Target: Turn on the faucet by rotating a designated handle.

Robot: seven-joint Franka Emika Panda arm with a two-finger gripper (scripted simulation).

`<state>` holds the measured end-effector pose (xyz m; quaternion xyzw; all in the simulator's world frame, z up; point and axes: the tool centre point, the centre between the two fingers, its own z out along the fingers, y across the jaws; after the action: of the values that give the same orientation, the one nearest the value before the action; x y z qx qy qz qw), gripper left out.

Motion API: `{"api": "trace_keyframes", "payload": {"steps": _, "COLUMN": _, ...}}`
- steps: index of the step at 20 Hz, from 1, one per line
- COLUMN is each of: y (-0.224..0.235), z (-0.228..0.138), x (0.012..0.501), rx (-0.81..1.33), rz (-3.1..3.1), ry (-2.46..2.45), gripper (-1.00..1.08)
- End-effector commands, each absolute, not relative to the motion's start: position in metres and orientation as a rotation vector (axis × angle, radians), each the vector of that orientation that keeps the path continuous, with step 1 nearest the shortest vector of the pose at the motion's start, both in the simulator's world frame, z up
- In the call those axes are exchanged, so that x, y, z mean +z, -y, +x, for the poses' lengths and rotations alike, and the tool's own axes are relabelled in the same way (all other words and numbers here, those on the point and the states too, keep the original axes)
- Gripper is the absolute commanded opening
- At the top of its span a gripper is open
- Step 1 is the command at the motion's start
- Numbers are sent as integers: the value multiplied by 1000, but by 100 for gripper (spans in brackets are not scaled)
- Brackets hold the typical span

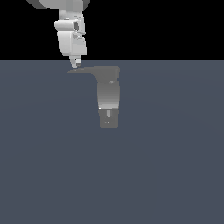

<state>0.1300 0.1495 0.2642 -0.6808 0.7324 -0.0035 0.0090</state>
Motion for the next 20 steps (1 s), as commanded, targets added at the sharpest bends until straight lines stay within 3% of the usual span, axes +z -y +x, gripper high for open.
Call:
{"api": "trace_keyframes", "payload": {"steps": 1, "y": -136, "z": 131, "x": 249, "rx": 0, "rz": -2119, "ry": -2319, "gripper": -100}}
{"api": "trace_keyframes", "payload": {"steps": 20, "y": -150, "z": 92, "x": 259, "rx": -7, "rz": -2124, "ry": -2299, "gripper": -100}}
